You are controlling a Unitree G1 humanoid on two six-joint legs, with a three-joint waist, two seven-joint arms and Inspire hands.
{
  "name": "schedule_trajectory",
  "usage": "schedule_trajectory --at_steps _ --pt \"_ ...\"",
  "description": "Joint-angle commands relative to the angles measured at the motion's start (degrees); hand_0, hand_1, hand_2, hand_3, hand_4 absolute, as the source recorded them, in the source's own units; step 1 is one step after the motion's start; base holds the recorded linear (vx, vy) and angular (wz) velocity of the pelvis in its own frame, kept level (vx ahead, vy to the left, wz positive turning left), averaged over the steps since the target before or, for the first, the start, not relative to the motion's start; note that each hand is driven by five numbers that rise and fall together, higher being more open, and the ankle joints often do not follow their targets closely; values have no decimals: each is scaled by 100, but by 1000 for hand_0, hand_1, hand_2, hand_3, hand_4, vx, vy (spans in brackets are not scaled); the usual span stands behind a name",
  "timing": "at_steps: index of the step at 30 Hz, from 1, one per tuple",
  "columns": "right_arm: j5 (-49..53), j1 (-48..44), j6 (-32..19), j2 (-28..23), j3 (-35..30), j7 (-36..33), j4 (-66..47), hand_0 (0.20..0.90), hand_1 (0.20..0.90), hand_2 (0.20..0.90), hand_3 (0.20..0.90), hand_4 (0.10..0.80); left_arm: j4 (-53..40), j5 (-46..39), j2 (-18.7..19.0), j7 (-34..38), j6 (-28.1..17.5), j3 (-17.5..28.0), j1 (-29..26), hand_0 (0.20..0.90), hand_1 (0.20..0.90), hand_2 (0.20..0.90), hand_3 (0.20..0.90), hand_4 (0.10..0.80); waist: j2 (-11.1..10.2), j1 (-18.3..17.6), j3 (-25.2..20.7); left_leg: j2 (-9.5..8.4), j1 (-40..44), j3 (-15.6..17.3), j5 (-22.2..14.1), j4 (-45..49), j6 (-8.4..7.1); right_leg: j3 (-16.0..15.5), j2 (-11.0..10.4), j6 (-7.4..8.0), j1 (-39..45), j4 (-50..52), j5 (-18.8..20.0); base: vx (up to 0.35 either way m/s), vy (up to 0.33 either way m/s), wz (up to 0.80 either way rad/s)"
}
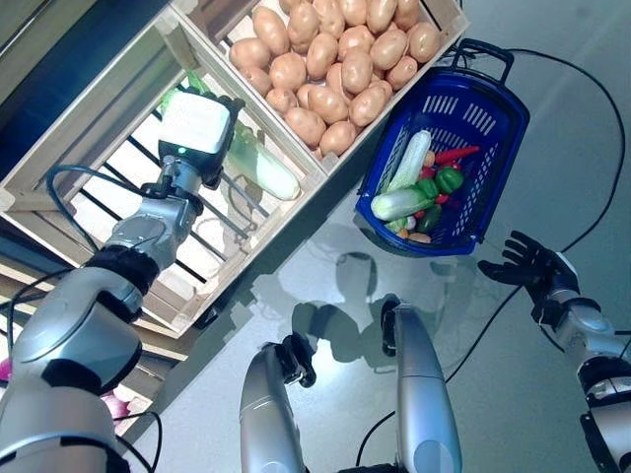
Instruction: Put vegetables into the basket
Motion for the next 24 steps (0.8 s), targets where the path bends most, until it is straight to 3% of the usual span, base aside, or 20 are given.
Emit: schedule_trajectory --at_steps 1,24 --pt "-70 -312 -553 -504 -115 221 -3 900 900 900 900 800 -7 185 492 -196 34 -98 -1071 900 900 900 900 800 15 -119 -13 73 -97 -23 161 -292 46 -142 -252 92 535 -574 437 0 0 0" --pt "267 -699 -689 -703 68 384 106 900 900 900 900 800 -326 832 229 -1321 52 -1161 -1807 900 900 900 900 800 132 -232 -13 29 -1034 36 155 -122 100 77 -181 149 -487 -415 564 -34 22 -1"
